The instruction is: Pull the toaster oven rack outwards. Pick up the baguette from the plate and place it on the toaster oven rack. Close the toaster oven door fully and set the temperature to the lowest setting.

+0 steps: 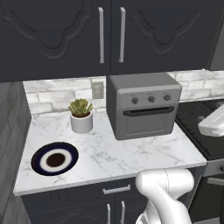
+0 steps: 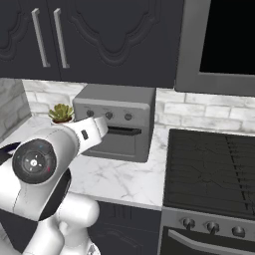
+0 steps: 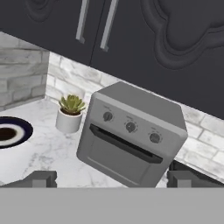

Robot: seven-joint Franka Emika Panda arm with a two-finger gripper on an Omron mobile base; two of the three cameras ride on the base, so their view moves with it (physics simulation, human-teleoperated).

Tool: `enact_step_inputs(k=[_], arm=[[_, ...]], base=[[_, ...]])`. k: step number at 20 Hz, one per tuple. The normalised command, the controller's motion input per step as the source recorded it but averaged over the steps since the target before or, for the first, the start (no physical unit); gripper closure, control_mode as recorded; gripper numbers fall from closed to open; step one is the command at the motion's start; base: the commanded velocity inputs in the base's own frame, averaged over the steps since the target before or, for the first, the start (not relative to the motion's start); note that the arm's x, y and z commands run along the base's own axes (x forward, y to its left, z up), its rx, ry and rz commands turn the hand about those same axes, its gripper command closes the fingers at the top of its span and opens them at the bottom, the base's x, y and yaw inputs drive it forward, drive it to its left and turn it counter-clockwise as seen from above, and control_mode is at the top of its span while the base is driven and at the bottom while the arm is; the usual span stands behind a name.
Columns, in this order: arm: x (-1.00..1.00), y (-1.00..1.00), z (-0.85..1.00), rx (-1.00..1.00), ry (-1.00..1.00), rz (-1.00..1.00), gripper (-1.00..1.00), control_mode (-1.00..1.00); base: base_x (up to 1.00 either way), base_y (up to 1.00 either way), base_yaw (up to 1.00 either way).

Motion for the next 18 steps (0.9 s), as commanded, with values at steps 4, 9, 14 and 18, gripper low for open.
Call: enact_step_inputs(k=[4, 9, 14, 18], arm=[[0.00, 0.08, -0.28, 0.00, -0.08, 0.01, -1.00, -1.00], [0.00, 0.13, -0.17, 0.00, -0.05, 0.01, -1.00, -1.00], [0.00, 0.21, -0.06, 0.00, -0.12, 0.00, -1.00, -1.00], [0.03, 0.30, -0.08, 0.00, -0.18, 0.00, -1.00, -1.00]], base=[[0.00, 0.00, 0.00], [0.00, 0.00, 0.00], [0.00, 0.00, 0.00], [0.00, 0.00, 0.00]])
